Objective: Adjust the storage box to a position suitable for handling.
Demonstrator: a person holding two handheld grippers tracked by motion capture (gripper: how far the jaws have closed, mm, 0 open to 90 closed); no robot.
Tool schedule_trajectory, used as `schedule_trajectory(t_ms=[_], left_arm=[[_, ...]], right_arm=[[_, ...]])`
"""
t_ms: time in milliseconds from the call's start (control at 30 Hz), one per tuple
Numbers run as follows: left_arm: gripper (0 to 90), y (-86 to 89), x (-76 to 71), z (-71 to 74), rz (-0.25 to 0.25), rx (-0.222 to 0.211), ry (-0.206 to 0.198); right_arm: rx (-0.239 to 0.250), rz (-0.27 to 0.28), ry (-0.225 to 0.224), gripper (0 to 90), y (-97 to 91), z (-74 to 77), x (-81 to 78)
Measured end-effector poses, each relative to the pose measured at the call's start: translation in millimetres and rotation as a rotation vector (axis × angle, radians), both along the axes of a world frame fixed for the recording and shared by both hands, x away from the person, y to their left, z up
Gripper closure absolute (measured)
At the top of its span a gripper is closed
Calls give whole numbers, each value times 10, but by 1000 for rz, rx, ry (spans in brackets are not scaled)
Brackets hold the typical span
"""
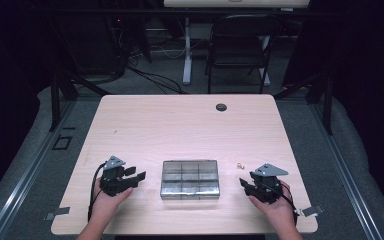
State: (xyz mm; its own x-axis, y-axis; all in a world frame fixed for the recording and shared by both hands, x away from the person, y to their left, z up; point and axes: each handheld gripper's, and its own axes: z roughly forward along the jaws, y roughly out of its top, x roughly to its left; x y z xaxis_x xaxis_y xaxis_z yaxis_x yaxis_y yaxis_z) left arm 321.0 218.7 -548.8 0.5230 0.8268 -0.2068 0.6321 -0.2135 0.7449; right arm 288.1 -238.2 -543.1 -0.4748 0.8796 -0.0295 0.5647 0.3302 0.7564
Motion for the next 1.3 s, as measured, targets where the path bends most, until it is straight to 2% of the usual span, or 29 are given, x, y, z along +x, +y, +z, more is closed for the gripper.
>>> schedule_trajectory(t_ms=[67, 133, 267, 367, 567, 700, 767, 933, 1033, 1133, 1233, 1300], left_arm=[[494, -18, -12, 7, -9, 15, -8], [491, -33, -18, 5, -11, 25, -9], [491, -51, -33, 11, -22, 11, -9], [493, -71, -57, 16, -33, 20, -8], [525, -111, -83, 18, -54, 16, -2], [548, -121, -96, 22, -70, 12, 11], [553, -124, -121, 31, -78, 7, 16], [576, -141, -184, 53, -97, 18, 5], [593, -162, -192, 52, -103, 21, 6], [595, -182, -189, 45, -107, 26, 10], [599, -192, -185, 39, -114, 33, 12], [598, -197, -184, 37, -115, 35, 10]], right_arm=[[-9, -11, 1, 513, -7, 4, 4], [5, -17, -1, 517, -7, 13, 1], [-3, 8, -9, 536, 15, 28, -12], [-6, 31, -2, 576, 26, 32, -19], [3, 58, 1, 630, 41, 46, -57], [13, 56, -7, 653, 58, 54, -67], [22, 74, -8, 671, 73, 60, -78], [-18, 112, -2, 738, 153, 73, -108], [-3, 129, 4, 759, 180, 77, -123], [-26, 126, -13, 760, 175, 95, -129], [-33, 90, -25, 773, 108, 94, -102], [-10, 61, -14, 780, 49, 84, -73]])
